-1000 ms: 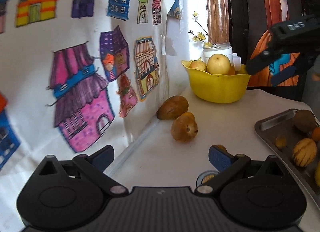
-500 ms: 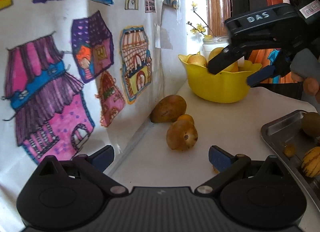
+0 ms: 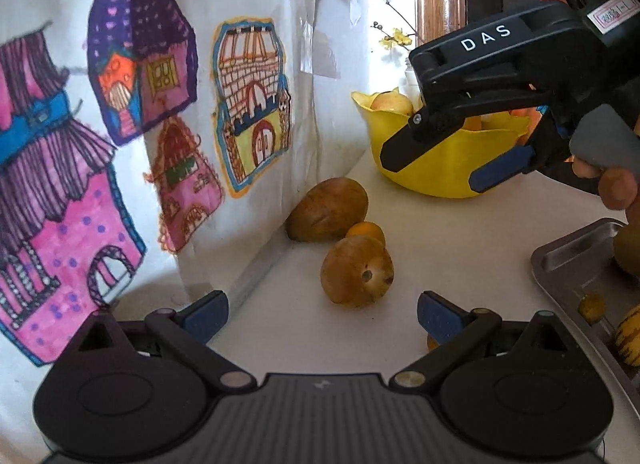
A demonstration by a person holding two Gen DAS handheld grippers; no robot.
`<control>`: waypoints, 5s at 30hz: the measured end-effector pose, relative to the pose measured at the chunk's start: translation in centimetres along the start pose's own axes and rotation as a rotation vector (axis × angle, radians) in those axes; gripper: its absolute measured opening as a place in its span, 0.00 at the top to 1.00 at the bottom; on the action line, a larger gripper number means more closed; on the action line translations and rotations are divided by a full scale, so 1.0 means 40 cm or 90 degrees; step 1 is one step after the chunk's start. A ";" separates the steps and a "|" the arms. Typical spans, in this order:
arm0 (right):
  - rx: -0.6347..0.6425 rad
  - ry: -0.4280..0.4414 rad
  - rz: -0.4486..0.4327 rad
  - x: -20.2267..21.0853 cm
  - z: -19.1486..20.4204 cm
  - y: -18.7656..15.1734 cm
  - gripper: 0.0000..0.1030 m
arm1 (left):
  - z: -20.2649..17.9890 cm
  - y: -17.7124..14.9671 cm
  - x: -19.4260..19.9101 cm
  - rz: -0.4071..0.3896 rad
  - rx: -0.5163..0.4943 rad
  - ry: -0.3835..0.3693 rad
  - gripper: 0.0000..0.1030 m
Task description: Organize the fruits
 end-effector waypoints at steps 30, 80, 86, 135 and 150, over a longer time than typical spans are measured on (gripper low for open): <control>-0.067 0.032 0.023 -0.076 -0.007 0.026 0.41 | -0.019 0.022 -0.077 -0.003 0.047 -0.045 0.10; -0.062 0.061 0.057 -0.165 0.008 -0.027 0.65 | -0.015 0.012 -0.065 -0.004 0.100 -0.125 0.52; -0.043 0.075 0.036 -0.091 0.013 -0.042 0.65 | -0.038 -0.008 0.009 -0.015 0.092 -0.140 0.52; 0.090 -0.053 -0.147 0.403 -0.404 -0.699 0.65 | -0.551 -0.302 0.368 -0.053 0.009 -0.219 0.52; 0.129 -0.108 -0.208 0.390 -0.414 -0.725 0.65 | -0.585 -0.339 0.331 0.018 0.020 -0.204 0.52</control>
Point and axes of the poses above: each gripper's, at about its wrist camera, not at the fingertips, and x roughly against the way its jaws point, z to its left, y to its top, the point moved 7 cm from there along -x, roughly the way its jaws point, and after that the axes turned 10 degrees about z, right-handed, at the moved point
